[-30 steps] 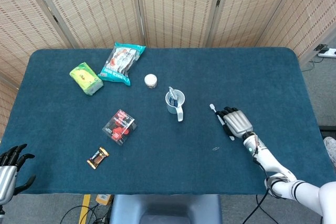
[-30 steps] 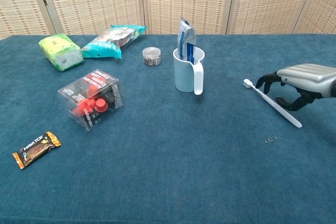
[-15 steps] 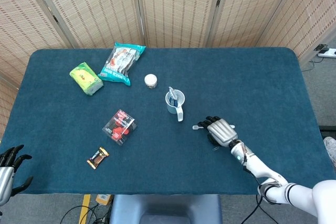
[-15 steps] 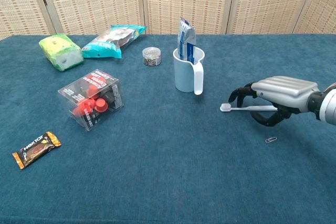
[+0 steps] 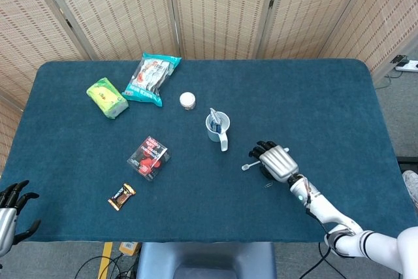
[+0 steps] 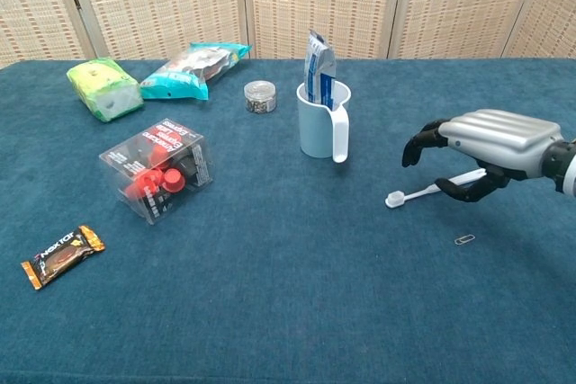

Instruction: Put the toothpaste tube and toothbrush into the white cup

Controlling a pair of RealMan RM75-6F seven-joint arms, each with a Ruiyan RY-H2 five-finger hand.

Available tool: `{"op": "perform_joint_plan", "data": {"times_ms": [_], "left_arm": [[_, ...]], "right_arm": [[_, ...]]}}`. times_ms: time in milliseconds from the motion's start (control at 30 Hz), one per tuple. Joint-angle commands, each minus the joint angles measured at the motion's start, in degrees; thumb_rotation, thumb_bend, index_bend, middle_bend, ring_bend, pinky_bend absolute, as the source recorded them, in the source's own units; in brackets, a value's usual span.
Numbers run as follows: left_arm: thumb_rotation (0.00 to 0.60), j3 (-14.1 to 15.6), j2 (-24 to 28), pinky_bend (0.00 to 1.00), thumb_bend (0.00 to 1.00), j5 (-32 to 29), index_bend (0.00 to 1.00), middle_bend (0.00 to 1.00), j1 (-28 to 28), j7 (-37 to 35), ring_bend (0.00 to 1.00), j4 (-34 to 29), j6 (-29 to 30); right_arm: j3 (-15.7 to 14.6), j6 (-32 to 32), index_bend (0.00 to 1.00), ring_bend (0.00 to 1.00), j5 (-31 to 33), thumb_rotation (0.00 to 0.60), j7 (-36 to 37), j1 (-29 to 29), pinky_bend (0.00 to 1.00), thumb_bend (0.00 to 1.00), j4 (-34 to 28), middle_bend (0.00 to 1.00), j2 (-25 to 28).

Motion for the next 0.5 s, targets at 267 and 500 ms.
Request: {"op": "perform_joint_plan", "data": {"times_ms": [267, 500], "left_arm": [[0.6, 0.02, 0.03, 0.19, 0.31, -0.13, 0.35, 0.14, 0.13, -0.18, 0.12, 0.1, 0.02], [0.6, 0.16, -0.12, 0.19, 0.31, -0.23, 0.35, 0.14, 0.18, -0.33, 0.12, 0.34, -0.26]], "right_arm": [[1.44, 0.38, 0.42, 0.14, 2.08, 0.6, -7.61, -0.08, 0.25, 0.35, 5.37, 0.3, -3.3], [0.73, 0.84, 0.43, 0.14, 1.16, 0.6, -8.47, -0.14, 0.25, 0.35, 10.3, 0.3, -5.9]]}}
